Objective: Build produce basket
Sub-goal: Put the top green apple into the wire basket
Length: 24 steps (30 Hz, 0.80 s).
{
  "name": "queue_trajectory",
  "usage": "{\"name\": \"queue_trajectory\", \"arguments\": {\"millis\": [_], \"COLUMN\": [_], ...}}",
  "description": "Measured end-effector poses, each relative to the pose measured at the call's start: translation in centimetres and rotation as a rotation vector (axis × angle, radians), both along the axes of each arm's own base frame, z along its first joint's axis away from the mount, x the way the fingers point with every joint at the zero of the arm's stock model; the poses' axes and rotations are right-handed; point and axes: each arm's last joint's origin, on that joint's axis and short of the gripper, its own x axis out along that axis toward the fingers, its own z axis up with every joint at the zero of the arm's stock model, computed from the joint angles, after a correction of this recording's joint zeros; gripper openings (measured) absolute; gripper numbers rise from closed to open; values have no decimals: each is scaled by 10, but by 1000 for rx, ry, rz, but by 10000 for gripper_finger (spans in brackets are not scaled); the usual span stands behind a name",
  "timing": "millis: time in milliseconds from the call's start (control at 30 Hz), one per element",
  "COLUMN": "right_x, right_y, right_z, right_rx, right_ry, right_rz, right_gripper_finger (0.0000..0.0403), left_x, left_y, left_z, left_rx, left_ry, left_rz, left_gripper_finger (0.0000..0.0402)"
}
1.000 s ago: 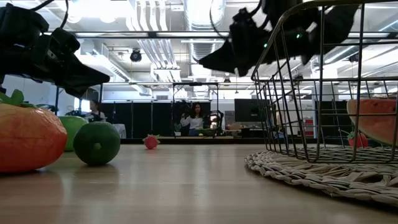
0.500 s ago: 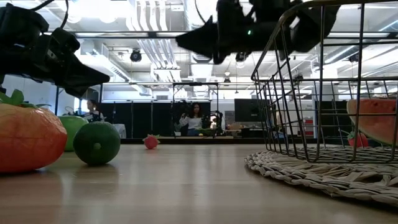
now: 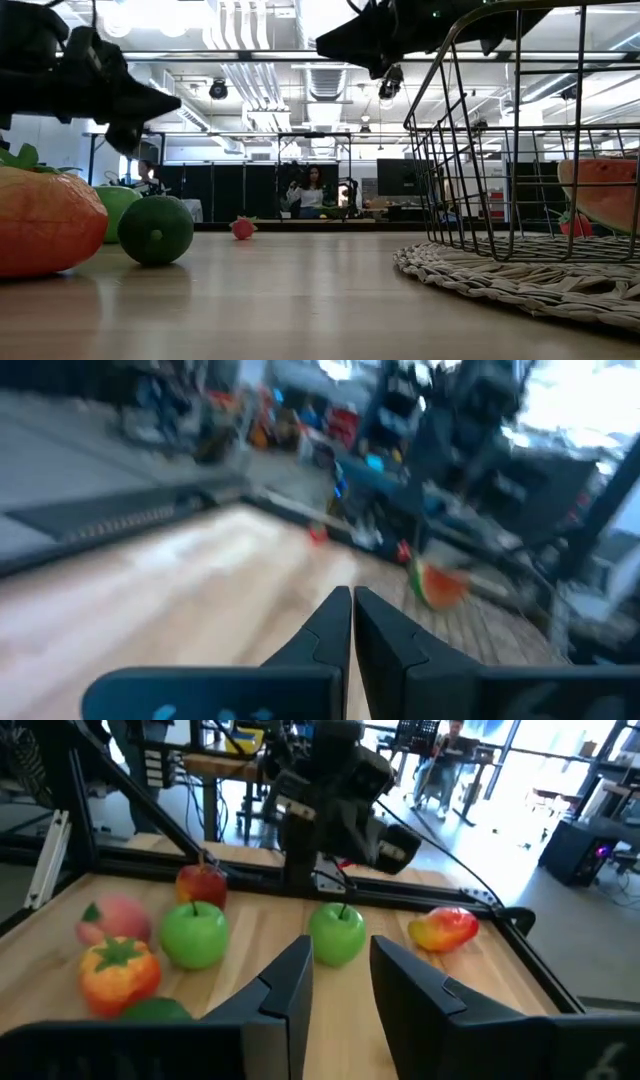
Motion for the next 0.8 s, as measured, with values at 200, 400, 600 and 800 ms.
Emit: {"name": "queue_trajectory", "arguments": {"millis": [200,400,600,800], "right_x": [1,2,-1,-3], "right_y": [0,0,0,-1], "right_z": [-2,-9,-15,-19], "right_rx": [-3,25,11,-31], "right_ry": [6,46,67,81], "right_rz": [0,-4,-4,-30], "right_gripper_finger": [72,59,57,57], "left_x": [-1,-4,-4,-6], "left_y": [-1,-3,-8,-7], "left_z": [26,56,73,92], "left_rx": [127,104,-14,-215], "left_ry": [-74,199,477,631], "left_rz": [-8,-26,-74,38], "left_gripper_finger": [0,0,0,0]}}
